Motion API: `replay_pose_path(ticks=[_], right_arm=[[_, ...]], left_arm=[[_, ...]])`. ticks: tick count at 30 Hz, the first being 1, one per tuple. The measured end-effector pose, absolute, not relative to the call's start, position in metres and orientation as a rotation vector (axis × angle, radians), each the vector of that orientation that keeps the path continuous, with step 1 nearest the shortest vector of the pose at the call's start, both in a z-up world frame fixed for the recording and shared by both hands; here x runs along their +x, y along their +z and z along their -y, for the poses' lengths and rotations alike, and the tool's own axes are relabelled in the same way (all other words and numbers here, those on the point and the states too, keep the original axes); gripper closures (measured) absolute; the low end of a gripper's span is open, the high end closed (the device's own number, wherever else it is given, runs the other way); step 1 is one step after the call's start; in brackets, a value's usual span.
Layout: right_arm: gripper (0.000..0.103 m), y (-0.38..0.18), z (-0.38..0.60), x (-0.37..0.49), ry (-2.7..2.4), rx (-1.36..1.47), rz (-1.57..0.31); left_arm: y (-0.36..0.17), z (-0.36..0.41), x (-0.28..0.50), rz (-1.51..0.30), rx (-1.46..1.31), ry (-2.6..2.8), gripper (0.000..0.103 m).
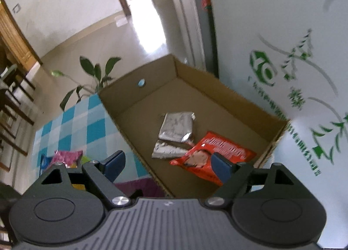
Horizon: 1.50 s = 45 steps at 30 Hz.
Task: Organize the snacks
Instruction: 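Open both tools to drop the silver and red bags into the cardboard box, then move the right tool to the purple bag while the left tool approaches the large yellow bag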
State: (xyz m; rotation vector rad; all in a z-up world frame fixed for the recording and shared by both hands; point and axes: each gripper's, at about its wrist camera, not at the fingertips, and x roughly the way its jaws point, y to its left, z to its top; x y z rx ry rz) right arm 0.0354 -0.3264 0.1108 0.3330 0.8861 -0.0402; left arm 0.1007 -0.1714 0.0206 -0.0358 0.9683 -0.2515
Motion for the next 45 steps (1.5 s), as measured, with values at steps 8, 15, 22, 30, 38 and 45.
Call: replay_pose_path(ticks=[8,15,22,30,38,45], right_arm=[[0.013,0.094,0.319,0.041,0.018,0.379,-0.963],[0.012,0.067,0.310,0.046,0.028,0.392,-1.072],[0.004,0.064,0.277,0.040,0.082,0.260,-1.082],[0.004,0.066,0.260,0.032,0.139,0.212,-1.087],[0.005,0.077,0.249,0.013,0.156,0.205,-1.065],[0.005,0.104,0.228,-0.013,0.245,0.114,-0.878]], left_arm=[[0.018,0.139,0.080,-0.975,-0.035,-0.256,0.018],[0.016,0.103,0.063,-1.003,-0.086,-0.210,0.010],[0.017,0.073,0.047,-1.018,-0.061,-0.165,0.011],[0.033,0.050,0.025,-1.032,-0.057,-0.213,0.019],[0.070,0.018,0.012,-1.020,-0.059,-0.222,0.018],[0.079,-0.007,0.026,-1.006,-0.032,-0.177,0.018]])
